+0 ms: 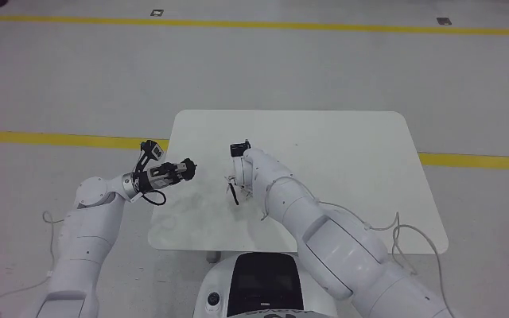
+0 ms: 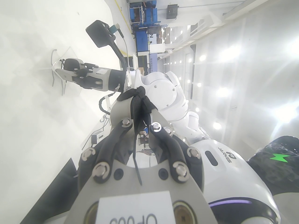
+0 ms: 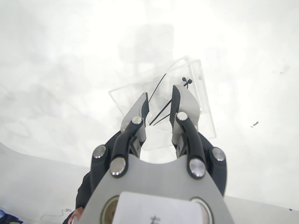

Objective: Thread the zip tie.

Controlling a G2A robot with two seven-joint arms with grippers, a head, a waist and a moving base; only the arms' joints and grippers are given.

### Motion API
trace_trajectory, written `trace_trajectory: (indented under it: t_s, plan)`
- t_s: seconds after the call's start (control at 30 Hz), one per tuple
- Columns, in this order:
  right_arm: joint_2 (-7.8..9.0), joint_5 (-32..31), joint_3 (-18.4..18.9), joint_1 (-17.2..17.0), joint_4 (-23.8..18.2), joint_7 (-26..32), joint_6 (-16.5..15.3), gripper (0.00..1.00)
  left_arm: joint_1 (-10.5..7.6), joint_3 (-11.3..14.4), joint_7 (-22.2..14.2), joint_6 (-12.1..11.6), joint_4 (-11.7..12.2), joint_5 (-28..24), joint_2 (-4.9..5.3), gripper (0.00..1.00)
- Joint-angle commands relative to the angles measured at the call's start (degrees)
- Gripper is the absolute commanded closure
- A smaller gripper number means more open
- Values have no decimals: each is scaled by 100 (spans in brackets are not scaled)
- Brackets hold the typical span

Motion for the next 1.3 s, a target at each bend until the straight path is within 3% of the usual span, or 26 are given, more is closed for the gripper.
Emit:
trace_trajectory:
  t_s: [0.0, 0.93, 1.27]
  plan:
    - [-5, 42, -49, -2, 8, -11, 0, 76, 0, 0, 0, 0, 0, 0, 0, 100]
    - [-87, 1061, -1226, 120, 321, 4, 0, 80, 0, 0, 0, 0, 0, 0, 0, 100]
    - [-87, 1142, -1277, 64, 193, -98, 0, 78, 0, 0, 0, 0, 0, 0, 0, 100]
